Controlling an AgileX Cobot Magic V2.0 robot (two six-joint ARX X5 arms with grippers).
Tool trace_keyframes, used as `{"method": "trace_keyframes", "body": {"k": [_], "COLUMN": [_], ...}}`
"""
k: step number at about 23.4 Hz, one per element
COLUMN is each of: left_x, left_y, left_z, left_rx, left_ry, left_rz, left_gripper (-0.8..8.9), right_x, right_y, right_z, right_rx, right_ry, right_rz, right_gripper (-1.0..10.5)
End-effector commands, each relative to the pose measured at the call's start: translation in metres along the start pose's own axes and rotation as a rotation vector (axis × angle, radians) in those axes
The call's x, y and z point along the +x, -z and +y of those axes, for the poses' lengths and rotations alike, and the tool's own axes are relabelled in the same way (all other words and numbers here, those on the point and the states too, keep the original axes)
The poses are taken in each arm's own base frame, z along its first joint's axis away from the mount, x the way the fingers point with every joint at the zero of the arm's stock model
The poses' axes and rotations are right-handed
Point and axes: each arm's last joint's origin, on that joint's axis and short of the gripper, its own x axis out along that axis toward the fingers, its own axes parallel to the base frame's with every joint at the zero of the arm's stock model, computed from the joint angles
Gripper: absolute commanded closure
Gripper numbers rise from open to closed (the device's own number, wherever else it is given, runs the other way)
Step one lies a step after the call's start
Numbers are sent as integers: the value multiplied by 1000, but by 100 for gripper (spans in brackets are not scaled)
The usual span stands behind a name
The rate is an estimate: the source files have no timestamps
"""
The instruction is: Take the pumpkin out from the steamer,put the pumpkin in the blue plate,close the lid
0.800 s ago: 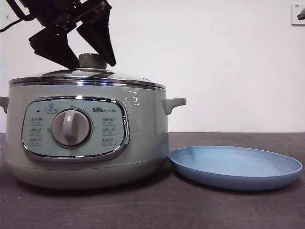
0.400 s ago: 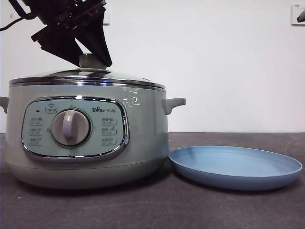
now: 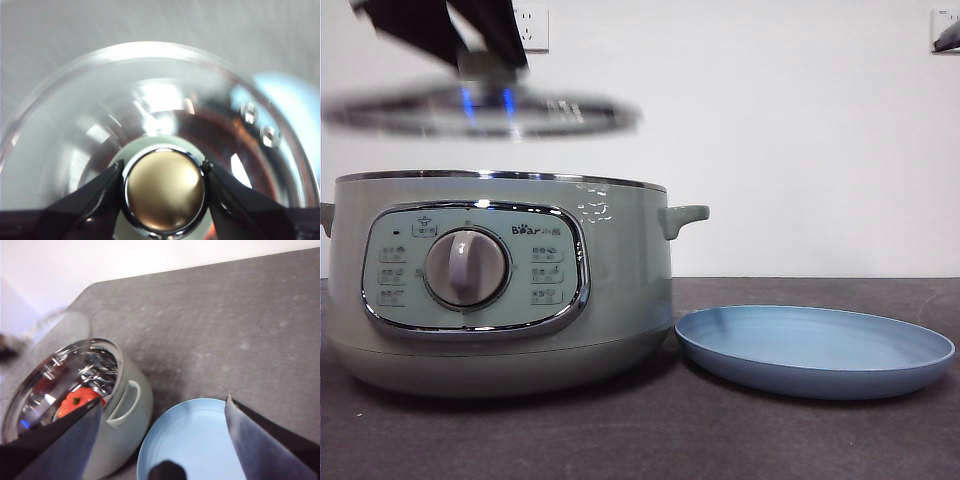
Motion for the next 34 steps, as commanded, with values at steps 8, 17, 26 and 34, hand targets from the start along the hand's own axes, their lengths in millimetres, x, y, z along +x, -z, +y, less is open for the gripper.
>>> {"method": "trace_keyframes", "body": {"k": [8,17,26,34], "left_x": [-88,-145,-193,-196], "left_y": [-13,9,37,43], "left_z": [-2,0,1,1], "left_rx": [23,13,-29,-25], "left_ry": [-138,-355,-549,-546], "left_rz": [-243,-289,-332,-304], "left_gripper": [822,822,822,822], "right_x": [41,104,185,256], "right_y": [-16,-32,-33,18], "right_z": [31,82,154,175], "right_rx": [-123,-294,-561,-702], "right_ry": [-179,-254,-260,-230], "right_rz": [102,299,518,664], "right_gripper": [518,400,402,402]}}
